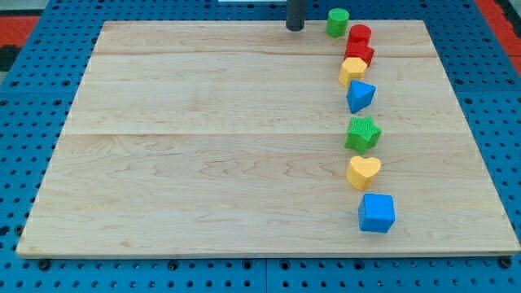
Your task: Slide green circle on the top of line blocks
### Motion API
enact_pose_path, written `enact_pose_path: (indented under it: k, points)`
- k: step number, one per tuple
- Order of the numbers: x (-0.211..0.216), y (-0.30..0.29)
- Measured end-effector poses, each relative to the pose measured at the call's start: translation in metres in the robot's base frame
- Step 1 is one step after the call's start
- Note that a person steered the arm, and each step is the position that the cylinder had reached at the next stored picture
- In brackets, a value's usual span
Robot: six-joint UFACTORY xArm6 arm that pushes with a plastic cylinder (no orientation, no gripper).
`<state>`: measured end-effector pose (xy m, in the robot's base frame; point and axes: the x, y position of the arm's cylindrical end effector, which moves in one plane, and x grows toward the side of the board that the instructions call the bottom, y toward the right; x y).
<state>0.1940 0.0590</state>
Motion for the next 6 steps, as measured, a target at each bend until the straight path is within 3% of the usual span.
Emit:
enact_pose_path:
  k: [5,6]
  points:
    - [-0.002,0.087]
    - [0.004,0.073]
